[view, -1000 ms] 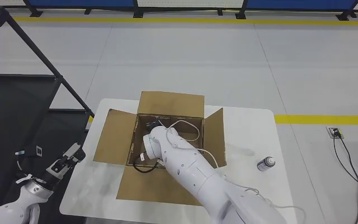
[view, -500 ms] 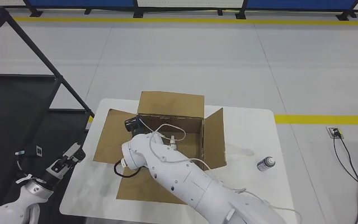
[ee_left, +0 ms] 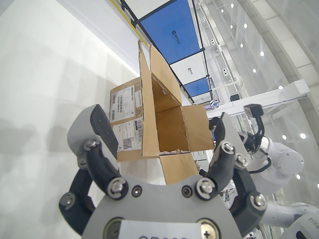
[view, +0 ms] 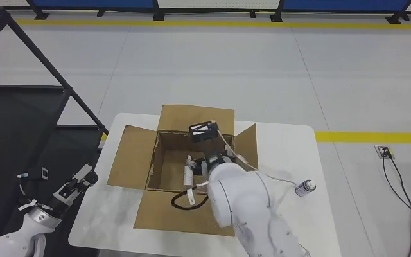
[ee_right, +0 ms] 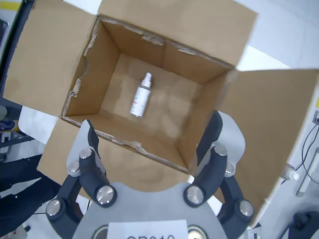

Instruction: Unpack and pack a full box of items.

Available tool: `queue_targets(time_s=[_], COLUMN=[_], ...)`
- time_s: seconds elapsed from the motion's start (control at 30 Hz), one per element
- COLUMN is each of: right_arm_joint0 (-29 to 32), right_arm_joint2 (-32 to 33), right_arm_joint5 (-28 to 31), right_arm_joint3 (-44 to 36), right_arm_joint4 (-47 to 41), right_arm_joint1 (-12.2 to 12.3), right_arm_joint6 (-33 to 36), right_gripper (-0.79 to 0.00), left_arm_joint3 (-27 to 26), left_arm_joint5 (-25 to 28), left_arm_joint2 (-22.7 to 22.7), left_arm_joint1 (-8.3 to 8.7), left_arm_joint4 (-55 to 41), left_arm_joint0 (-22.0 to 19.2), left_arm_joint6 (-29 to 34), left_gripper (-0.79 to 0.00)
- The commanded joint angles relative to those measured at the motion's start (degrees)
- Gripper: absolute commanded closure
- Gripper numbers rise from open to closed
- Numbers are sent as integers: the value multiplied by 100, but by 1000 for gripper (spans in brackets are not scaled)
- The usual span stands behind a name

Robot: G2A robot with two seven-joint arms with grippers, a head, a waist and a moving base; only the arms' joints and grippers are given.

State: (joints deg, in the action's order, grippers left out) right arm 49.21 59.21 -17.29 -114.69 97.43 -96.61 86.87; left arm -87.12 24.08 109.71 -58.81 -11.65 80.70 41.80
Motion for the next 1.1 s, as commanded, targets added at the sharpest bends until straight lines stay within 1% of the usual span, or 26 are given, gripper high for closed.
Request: queue_targets(time_s=[0.0, 0.07, 0.1, 0.23, 0.33, 0.43, 0.47, 0.53, 0.67, 0.8, 0.87, 0.97, 1.07], right_arm_joint0=[521, 906, 1029, 1074, 1198, 1468, 1586, 1706, 1668, 1595, 1608, 1540, 1452], right_arm_joint2=[416, 807, 997, 1818, 2572, 3385, 3645, 4116, 4862, 5170, 5138, 5062, 4994], right_arm_joint5=[235, 446, 507, 506, 633, 817, 909, 1042, 1337, 1597, 1723, 1745, 1719], right_arm_joint3=[-1166, -1847, -1995, -1995, -1995, -1995, -1982, -1708, -925, -255, -4, 365, 723], right_arm_joint4=[81, 76, 87, 12, -340, -856, -972, -1309, -1748, -1796, -1746, -1504, -1491], right_arm_joint1=[54, 100, 116, 145, 179, 221, 240, 272, 360, 449, 482, 529, 562], right_arm_joint6=[113, 113, 95, -109, -42, 76, 113, 65, -104, -217, -235, -350, -482], right_gripper=[-785, -785, -785, -785, -785, -785, -785, -785, -785, -785, -785, -785, -785], left_arm_joint3=[0, 0, 0, 0, 0, 0, 0, 0, 0, 0, 0, 0, 0], left_arm_joint5=[0, 0, 0, 0, 0, 0, 0, 0, 0, 0, 0, 0, 0], left_arm_joint2=[0, 0, 0, 0, 0, 0, 0, 0, 0, 0, 0, 0, 0], left_arm_joint1=[0, 0, 0, 0, 0, 0, 0, 0, 0, 0, 0, 0, 0], left_arm_joint4=[0, 0, 0, 0, 0, 0, 0, 0, 0, 0, 0, 0, 0], left_arm_joint0=[0, 0, 0, 0, 0, 0, 0, 0, 0, 0, 0, 0, 0], left_arm_joint6=[0, 0, 0, 0, 0, 0, 0, 0, 0, 0, 0, 0, 0], left_gripper=[-785, -785, -785, -785, -785, -785, -785, -785, -785, -785, -785, -785, -785])
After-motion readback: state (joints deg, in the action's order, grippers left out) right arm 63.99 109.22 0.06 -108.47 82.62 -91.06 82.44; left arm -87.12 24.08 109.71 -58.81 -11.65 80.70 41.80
